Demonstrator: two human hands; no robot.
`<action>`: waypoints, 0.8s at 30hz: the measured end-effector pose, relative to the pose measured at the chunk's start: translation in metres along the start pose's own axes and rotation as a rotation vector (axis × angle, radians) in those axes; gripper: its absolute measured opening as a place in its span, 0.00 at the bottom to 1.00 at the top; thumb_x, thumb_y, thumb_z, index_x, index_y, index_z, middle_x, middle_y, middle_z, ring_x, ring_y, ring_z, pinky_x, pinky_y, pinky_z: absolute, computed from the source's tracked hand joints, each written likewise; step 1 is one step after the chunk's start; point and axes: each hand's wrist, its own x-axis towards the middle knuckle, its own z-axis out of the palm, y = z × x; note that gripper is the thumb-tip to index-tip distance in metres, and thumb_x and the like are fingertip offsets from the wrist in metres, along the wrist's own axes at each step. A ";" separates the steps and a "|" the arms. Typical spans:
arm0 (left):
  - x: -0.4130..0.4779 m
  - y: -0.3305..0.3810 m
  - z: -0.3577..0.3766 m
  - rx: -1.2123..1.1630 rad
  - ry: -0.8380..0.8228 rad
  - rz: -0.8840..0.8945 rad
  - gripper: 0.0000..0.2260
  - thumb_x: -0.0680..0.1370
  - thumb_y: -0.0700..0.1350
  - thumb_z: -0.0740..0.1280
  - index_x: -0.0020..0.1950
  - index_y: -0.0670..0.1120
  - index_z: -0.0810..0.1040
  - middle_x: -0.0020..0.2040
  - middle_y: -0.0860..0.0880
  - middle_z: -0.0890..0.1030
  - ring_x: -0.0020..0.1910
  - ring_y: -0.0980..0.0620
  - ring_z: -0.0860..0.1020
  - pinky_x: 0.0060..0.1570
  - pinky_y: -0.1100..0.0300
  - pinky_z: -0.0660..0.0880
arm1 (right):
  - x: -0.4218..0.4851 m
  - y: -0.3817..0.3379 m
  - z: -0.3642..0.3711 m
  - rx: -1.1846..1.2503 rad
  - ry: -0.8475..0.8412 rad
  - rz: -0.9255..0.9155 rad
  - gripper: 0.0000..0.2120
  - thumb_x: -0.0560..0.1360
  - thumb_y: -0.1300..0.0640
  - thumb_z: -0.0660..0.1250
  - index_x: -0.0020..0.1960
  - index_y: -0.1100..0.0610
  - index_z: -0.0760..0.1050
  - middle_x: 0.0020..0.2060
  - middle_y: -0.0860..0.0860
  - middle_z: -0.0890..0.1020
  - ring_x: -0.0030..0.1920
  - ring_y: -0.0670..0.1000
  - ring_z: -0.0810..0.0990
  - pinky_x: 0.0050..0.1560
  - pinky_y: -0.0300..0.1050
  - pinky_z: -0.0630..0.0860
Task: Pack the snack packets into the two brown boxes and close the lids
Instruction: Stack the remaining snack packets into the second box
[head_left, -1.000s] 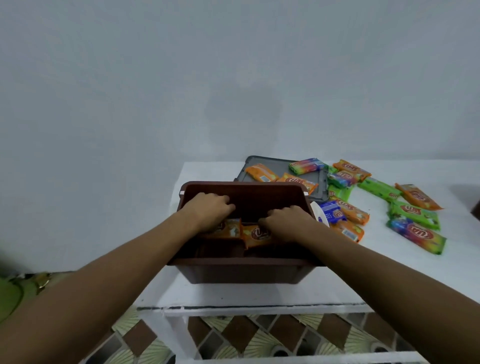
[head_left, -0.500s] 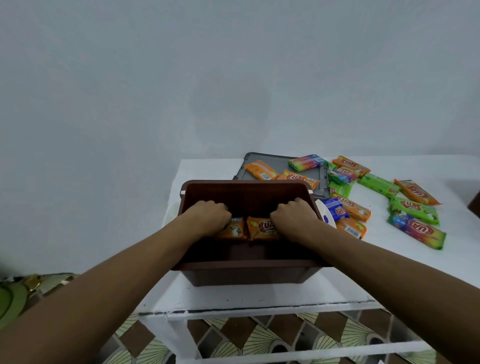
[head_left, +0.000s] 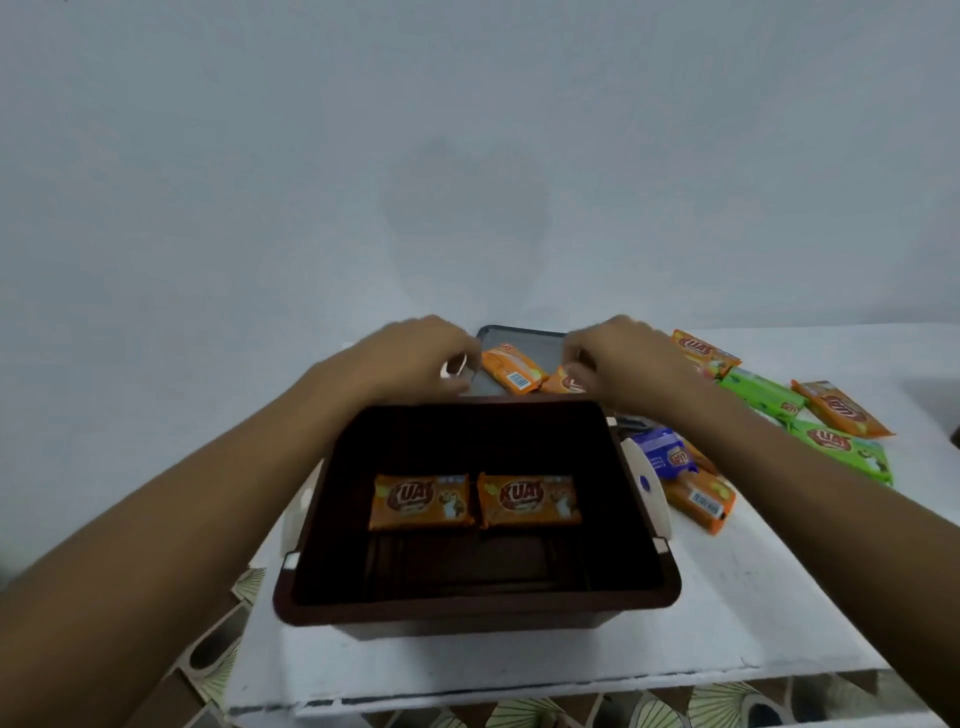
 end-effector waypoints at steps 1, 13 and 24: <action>0.009 -0.006 -0.003 0.036 0.029 -0.008 0.08 0.78 0.50 0.66 0.57 0.53 0.76 0.48 0.56 0.75 0.45 0.55 0.72 0.43 0.57 0.69 | 0.006 0.014 0.002 0.048 0.044 0.067 0.05 0.76 0.54 0.63 0.46 0.49 0.78 0.41 0.50 0.81 0.42 0.53 0.79 0.39 0.45 0.73; 0.152 -0.021 0.060 0.412 -0.349 0.130 0.33 0.71 0.45 0.74 0.73 0.54 0.64 0.73 0.52 0.66 0.70 0.48 0.65 0.56 0.51 0.73 | 0.058 0.085 0.092 0.083 -0.447 0.099 0.38 0.67 0.36 0.71 0.72 0.51 0.65 0.65 0.51 0.75 0.63 0.53 0.75 0.60 0.52 0.75; 0.175 -0.027 0.077 -0.173 -0.365 -0.055 0.16 0.79 0.58 0.61 0.61 0.51 0.72 0.55 0.50 0.77 0.49 0.52 0.74 0.47 0.56 0.71 | 0.063 0.121 0.087 0.216 -0.400 0.265 0.37 0.67 0.44 0.73 0.68 0.55 0.62 0.57 0.53 0.77 0.49 0.51 0.75 0.49 0.48 0.78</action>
